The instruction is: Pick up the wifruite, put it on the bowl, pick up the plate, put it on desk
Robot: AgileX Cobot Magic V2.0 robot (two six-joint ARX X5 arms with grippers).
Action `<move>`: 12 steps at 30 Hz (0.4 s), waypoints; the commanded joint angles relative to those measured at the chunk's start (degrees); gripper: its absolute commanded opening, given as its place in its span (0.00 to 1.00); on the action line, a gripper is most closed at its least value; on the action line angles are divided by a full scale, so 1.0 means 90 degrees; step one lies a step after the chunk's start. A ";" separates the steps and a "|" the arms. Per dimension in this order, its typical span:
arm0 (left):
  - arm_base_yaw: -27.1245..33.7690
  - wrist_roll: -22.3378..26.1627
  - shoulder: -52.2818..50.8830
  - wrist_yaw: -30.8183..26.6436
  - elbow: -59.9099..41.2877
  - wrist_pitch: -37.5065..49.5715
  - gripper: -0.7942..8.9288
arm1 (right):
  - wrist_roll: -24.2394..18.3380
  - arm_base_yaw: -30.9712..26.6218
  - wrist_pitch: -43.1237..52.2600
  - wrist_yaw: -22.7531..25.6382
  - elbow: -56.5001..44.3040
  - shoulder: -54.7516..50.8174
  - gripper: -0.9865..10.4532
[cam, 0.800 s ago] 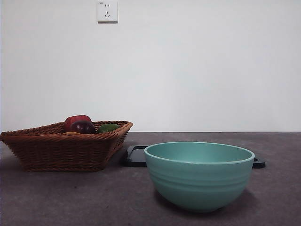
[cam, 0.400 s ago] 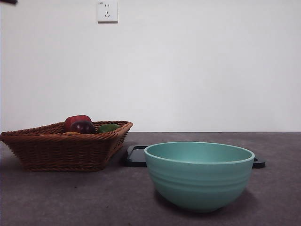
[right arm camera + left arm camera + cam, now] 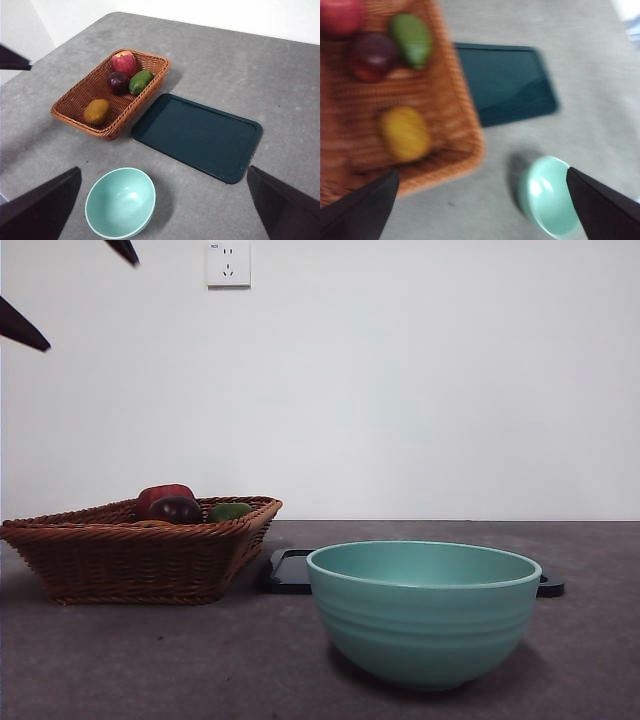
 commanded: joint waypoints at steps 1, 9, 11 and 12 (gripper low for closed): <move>-0.0112 0.0007 0.0646 -0.0393 0.0534 -0.0168 0.72 | -0.0034 0.0029 0.0056 0.0000 0.0121 0.0032 0.65; -0.0595 0.0005 0.2302 -0.1285 0.1683 -0.0850 0.71 | 0.0010 0.0029 0.0056 -0.0007 0.0121 0.0032 0.65; -0.0770 -0.0024 0.2778 -0.1542 0.1889 -0.0855 0.71 | 0.0039 0.0029 0.0056 -0.0007 0.0121 0.0032 0.65; -0.0857 -0.0036 0.2985 -0.1683 0.1950 -0.0845 0.71 | 0.0092 0.0029 0.0056 -0.0007 0.0121 0.0029 0.65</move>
